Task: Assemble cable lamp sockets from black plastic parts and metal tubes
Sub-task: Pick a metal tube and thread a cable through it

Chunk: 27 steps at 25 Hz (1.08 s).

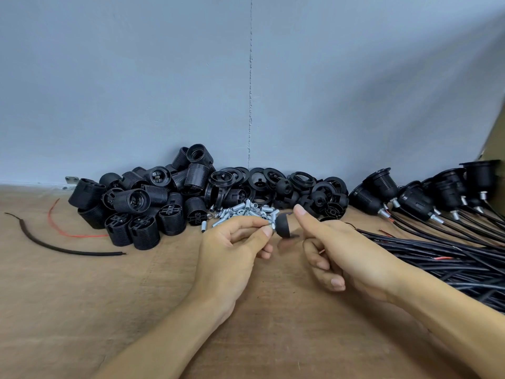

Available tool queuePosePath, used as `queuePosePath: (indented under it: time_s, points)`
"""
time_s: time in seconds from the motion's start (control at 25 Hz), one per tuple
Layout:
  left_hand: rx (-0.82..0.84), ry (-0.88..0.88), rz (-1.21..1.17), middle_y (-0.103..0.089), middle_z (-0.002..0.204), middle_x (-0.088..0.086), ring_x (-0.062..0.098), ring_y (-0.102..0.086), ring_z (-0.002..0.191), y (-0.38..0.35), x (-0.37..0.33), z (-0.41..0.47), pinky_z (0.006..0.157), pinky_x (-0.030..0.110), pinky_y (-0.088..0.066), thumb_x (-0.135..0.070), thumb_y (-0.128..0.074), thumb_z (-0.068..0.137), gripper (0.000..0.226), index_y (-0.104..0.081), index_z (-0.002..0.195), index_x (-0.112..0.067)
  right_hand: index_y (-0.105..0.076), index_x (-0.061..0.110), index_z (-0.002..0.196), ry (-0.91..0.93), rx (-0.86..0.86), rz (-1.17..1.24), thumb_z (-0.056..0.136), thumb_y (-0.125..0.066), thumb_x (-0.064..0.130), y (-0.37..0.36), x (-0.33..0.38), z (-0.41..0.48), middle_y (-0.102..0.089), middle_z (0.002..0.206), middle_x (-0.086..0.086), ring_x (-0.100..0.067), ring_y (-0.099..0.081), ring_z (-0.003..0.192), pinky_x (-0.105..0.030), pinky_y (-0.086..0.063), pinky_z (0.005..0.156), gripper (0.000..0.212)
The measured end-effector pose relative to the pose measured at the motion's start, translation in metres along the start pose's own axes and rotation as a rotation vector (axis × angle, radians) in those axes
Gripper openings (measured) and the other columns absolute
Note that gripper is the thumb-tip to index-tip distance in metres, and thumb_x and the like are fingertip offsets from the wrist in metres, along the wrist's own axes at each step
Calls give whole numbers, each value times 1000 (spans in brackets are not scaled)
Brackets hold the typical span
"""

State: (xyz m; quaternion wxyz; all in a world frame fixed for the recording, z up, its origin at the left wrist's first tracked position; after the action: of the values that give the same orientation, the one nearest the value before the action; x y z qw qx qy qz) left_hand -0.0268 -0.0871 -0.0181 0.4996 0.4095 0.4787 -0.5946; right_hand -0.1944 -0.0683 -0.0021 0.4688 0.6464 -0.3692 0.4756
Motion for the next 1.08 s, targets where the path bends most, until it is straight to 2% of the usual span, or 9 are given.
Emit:
queuePosePath:
  time_s: [0.08, 0.24, 0.32, 0.4, 0.52, 0.72, 0.8, 0.96, 1.08]
  points:
    - [-29, 14, 0, -75, 72, 12, 14, -67, 60, 2, 2, 1, 58, 18, -53, 1, -74, 88, 19, -79, 83, -16, -75, 11, 87, 50, 54, 62, 90, -47, 74, -5, 5, -1, -34, 51, -3, -14, -32, 33, -21, -32, 39, 69]
    - [4, 30, 10, -76, 75, 12, 16, -69, 62, -1, 3, 0, 61, 20, -55, 0, -74, 88, 18, -80, 82, -16, -71, 29, 117, 138, -18, 138, 93, -48, 63, 2, 11, -1, -36, 56, -1, -13, -31, 34, -21, -31, 39, 48]
    - [7, 26, 3, -76, 75, 12, 16, -69, 63, -1, 1, -1, 61, 21, -56, 0, -74, 88, 19, -80, 81, -16, -68, 13, 118, 107, -56, 94, 90, -49, 66, 5, 7, 0, -35, 55, -3, -14, -30, 34, -21, -29, 40, 62]
    - [-9, 22, -9, -75, 74, 11, 16, -69, 62, 0, 0, -1, 60, 20, -55, 1, -74, 88, 20, -80, 80, -17, -59, -8, 88, 67, -42, 22, 88, -51, 70, 3, 3, 0, -32, 51, -4, -15, -29, 33, -21, -28, 40, 78]
    - [-14, 17, -17, -75, 72, 10, 15, -68, 60, 0, -1, -1, 59, 20, -55, 1, -73, 89, 23, -80, 78, -18, -45, 16, 54, 75, -2, -14, 90, -52, 68, 1, 4, -1, -29, 45, 1, -15, -29, 32, -20, -27, 40, 64]
    - [20, 44, -25, -74, 69, 11, 16, -68, 59, -2, -1, -1, 58, 20, -54, 2, -72, 89, 20, -79, 81, -15, -70, 28, 98, 190, -66, -73, 89, -67, 46, -1, 8, -2, -58, 69, -2, -19, -53, 42, -25, -41, 42, 21]
    - [25, 52, -27, -73, 68, 10, 16, -67, 58, -3, 0, -1, 57, 18, -53, 2, -71, 90, 20, -79, 80, -14, -66, 25, 115, 253, -110, -35, 87, -72, 35, 0, 8, 0, -66, 88, -7, -23, -63, 55, -28, -51, 53, 30]
    - [56, 22, 20, -74, 72, 12, 17, -69, 60, -5, 0, -3, 60, 19, -54, -3, -74, 89, 13, -79, 82, -13, -63, 13, 81, 139, -133, -95, 88, -59, 58, 1, 1, 1, -61, 59, -8, -20, -54, 44, -27, -45, 43, 45]
    - [60, 13, 29, -75, 73, 11, 18, -69, 61, -5, 1, -2, 60, 21, -55, -3, -73, 90, 16, -79, 80, -15, -66, 14, 93, 141, -135, 51, 87, -64, 54, 1, 0, 2, -70, 77, -5, -26, -60, 48, -29, -48, 43, 40]
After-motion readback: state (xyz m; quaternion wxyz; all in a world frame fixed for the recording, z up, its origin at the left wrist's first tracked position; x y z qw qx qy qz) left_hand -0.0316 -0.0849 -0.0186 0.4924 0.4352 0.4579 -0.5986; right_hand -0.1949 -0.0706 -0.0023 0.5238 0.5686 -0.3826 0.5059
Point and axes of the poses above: each hand's wrist, its own z-axis towards the middle knuckle, its own y-axis out of the back of the hand, x = y × z, the point moved 6 cm from there along z, towards the middle knuckle
